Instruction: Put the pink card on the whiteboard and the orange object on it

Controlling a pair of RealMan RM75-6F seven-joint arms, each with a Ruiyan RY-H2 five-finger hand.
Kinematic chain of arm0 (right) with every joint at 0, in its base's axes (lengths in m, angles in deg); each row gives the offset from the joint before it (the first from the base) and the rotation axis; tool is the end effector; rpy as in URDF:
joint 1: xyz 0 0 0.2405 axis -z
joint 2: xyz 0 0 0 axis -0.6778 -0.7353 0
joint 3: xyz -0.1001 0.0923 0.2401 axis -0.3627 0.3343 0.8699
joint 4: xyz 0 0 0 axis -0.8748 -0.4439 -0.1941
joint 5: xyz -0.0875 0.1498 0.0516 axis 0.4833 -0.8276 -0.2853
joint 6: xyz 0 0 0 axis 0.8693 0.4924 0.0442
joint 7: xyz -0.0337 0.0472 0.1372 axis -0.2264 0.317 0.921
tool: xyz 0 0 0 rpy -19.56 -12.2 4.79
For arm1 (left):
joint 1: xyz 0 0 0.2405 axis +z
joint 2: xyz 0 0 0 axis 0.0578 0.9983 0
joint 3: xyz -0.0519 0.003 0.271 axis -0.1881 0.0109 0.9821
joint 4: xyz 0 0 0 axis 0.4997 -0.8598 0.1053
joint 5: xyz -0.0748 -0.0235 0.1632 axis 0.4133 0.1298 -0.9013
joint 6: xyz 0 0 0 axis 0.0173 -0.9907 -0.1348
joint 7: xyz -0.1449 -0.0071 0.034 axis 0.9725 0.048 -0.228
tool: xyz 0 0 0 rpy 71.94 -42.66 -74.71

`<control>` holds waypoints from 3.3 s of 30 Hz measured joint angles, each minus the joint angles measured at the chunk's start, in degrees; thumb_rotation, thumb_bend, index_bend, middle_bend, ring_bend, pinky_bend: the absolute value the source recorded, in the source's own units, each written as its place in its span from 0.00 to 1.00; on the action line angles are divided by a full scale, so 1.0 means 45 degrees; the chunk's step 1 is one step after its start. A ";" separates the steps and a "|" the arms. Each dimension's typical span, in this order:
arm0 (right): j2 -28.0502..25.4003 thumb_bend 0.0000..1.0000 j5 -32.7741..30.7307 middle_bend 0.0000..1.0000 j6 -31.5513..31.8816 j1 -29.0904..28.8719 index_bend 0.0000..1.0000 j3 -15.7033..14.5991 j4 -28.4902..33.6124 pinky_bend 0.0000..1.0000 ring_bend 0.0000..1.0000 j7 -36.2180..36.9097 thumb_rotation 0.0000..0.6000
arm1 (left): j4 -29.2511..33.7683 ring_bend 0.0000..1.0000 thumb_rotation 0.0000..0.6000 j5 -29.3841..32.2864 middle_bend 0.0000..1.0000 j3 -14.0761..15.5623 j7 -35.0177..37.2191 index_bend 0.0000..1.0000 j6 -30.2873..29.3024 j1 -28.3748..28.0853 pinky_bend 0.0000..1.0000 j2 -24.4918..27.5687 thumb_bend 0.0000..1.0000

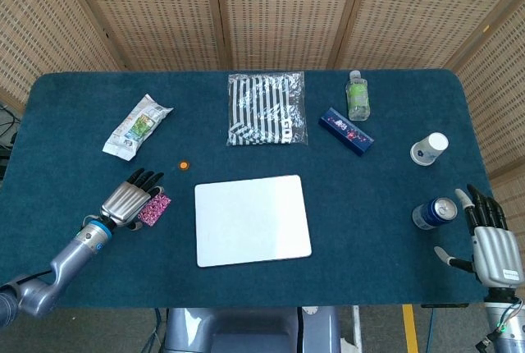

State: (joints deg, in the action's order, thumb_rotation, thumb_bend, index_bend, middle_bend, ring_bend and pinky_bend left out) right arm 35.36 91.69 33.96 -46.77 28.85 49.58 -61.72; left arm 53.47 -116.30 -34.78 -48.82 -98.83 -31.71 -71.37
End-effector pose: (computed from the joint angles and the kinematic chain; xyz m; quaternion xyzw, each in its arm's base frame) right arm -0.3151 -0.1887 0.1947 0.5484 -0.4213 0.4173 0.5896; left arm -0.2778 0.3310 0.0353 -0.8356 -0.2841 -0.2044 0.4234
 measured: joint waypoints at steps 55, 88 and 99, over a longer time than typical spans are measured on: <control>-0.0155 0.05 -0.0146 0.00 -0.0194 -0.0007 0.00 0.0020 0.0190 0.00 0.00 0.0528 1.00 | 0.2515 0.00 1.00 0.2046 0.00 -0.0283 -0.2546 0.45 -0.0462 -0.0457 0.00 0.1278 0.16; -0.0359 0.05 -0.0260 0.00 -0.0564 -0.0096 0.00 0.0002 0.0211 0.00 0.00 0.1183 1.00 | 0.4983 0.00 1.00 0.7111 0.00 -0.1510 -0.8313 0.19 -0.0802 -0.3758 0.00 -0.2215 0.11; -0.0387 0.05 -0.0391 0.00 -0.0632 -0.0107 0.00 0.0029 0.0279 0.00 0.00 0.1207 1.00 | 0.4473 0.00 1.00 0.6490 0.00 -0.1360 -0.7420 0.00 -0.0796 -0.4063 0.00 -0.2227 0.06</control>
State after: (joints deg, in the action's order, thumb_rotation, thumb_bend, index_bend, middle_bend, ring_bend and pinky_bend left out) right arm 33.62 89.93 31.12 -47.25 28.98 50.84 -56.29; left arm 73.60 -87.10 -40.90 -82.21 -102.41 -49.99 -81.39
